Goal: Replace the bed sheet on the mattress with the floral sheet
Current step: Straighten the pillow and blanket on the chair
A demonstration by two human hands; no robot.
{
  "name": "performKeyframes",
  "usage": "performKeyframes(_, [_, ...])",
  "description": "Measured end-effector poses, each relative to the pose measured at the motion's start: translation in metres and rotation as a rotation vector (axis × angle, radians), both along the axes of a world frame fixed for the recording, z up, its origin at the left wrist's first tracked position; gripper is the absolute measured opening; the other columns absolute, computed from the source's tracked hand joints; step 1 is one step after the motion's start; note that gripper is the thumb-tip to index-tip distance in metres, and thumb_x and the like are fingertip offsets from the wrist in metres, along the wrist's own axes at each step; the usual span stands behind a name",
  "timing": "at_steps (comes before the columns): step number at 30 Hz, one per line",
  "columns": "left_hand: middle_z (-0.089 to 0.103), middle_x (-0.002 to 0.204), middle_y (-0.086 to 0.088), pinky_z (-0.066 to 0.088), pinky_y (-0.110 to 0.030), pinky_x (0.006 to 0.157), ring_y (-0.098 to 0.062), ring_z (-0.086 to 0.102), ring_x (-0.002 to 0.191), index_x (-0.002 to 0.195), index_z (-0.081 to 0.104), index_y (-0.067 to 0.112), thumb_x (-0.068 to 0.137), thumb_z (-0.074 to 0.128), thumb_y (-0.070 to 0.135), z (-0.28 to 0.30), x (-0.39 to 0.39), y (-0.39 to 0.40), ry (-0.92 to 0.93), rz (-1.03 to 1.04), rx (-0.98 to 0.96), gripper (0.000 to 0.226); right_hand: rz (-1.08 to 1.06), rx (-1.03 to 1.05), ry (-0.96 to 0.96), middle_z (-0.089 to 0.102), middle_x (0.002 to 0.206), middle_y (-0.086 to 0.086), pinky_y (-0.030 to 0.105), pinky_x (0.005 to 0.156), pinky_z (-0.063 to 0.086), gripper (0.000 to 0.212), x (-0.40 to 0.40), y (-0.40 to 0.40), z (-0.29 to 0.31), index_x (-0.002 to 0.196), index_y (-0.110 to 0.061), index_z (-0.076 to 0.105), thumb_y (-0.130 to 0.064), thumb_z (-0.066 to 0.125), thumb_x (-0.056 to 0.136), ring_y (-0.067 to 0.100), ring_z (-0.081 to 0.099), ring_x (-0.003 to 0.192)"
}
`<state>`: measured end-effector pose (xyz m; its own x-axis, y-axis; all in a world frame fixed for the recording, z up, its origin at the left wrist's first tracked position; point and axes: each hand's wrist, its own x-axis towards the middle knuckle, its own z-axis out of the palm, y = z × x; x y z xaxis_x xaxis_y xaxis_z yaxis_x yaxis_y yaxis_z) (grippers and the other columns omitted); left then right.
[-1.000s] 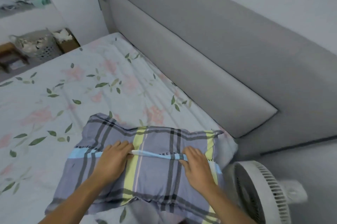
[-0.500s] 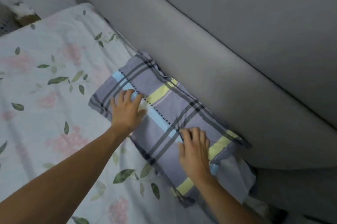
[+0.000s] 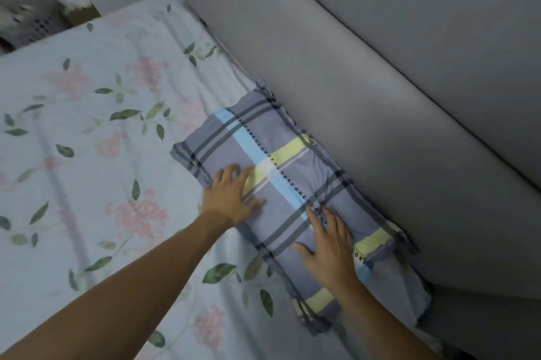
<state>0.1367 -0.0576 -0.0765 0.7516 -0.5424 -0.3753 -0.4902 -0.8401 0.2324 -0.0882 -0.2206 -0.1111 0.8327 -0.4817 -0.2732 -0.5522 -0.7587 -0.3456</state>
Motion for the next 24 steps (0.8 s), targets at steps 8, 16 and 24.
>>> performKeyframes(8, [0.027, 0.167, 0.000, 0.036, -0.049, 0.116, -0.025, 0.024, 0.153, 0.163, 0.022, 0.036, 0.093, 0.038, 0.076, 0.144, -0.077, 0.156, -0.158, -0.004, -0.010, 0.081, 0.068, 0.082, -0.125, 0.033, 0.162, -0.001, 0.052, 0.119, 0.034, 0.075, -0.025, 0.094, 0.141, 0.158, -0.043, 0.025, -0.075, 0.040, 0.092, 0.026, 0.030, 0.148])
performKeyframes(16, [0.044, 0.157, 0.004, 0.042, -0.045, 0.108, -0.021, 0.037, 0.144, 0.160, 0.031, 0.035, 0.093, 0.029, 0.074, 0.322, -0.178, 0.291, -0.248, -0.111, -0.238, 0.079, -0.053, 0.006, -0.313, 0.050, 0.146, -0.007, 0.047, 0.108, 0.044, 0.066, -0.137, 0.235, 0.325, 0.149, -0.030, 0.046, -0.069, 0.044, 0.096, 0.021, 0.045, 0.134])
performKeyframes(24, [0.051, 0.145, 0.009, 0.049, -0.042, 0.099, -0.019, 0.047, 0.134, 0.157, 0.037, 0.033, 0.097, 0.033, 0.071, 0.431, -0.343, 0.365, -0.206, -0.472, -0.407, 0.071, -0.377, -0.106, -0.432, 0.048, 0.142, -0.009, 0.042, 0.106, 0.045, 0.057, -0.343, 0.385, 0.440, 0.148, -0.031, 0.046, -0.059, 0.052, 0.098, 0.017, 0.045, 0.131])
